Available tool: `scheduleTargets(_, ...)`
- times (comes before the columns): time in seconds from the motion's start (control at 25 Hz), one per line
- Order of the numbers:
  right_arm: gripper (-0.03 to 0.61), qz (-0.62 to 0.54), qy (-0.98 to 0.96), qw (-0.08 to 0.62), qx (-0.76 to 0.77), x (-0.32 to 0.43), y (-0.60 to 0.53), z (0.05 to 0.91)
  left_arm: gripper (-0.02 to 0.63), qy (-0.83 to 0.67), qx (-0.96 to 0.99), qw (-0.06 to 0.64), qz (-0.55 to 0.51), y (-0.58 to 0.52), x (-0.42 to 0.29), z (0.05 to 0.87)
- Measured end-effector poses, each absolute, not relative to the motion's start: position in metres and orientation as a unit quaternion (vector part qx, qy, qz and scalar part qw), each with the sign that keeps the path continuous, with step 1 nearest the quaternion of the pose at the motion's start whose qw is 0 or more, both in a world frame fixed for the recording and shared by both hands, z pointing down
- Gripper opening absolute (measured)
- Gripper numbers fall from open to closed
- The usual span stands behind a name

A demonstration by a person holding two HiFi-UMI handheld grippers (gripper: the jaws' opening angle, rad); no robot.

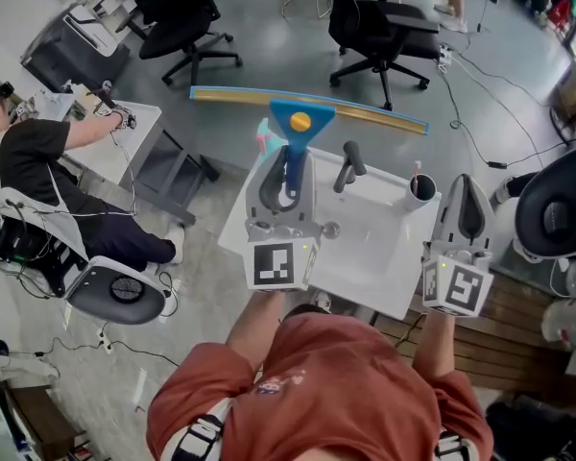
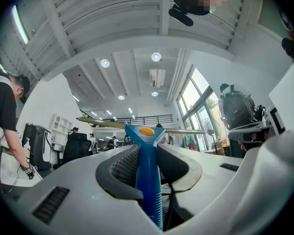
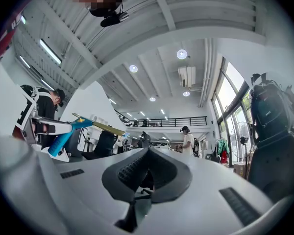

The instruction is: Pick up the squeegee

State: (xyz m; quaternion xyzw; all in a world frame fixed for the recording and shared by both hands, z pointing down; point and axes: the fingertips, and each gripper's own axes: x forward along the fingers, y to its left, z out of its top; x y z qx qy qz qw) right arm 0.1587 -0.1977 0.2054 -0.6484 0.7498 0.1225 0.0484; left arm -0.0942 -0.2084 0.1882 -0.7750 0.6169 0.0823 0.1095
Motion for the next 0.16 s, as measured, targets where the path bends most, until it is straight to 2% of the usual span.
scheduleTargets(0.16,0.006,0.121,0.749,0.048,-0.650,0.1597,-0.1950,0.2054,0.127,0.618,-0.775,0.109,0.082,-0.2058,-0.0937,0.1879)
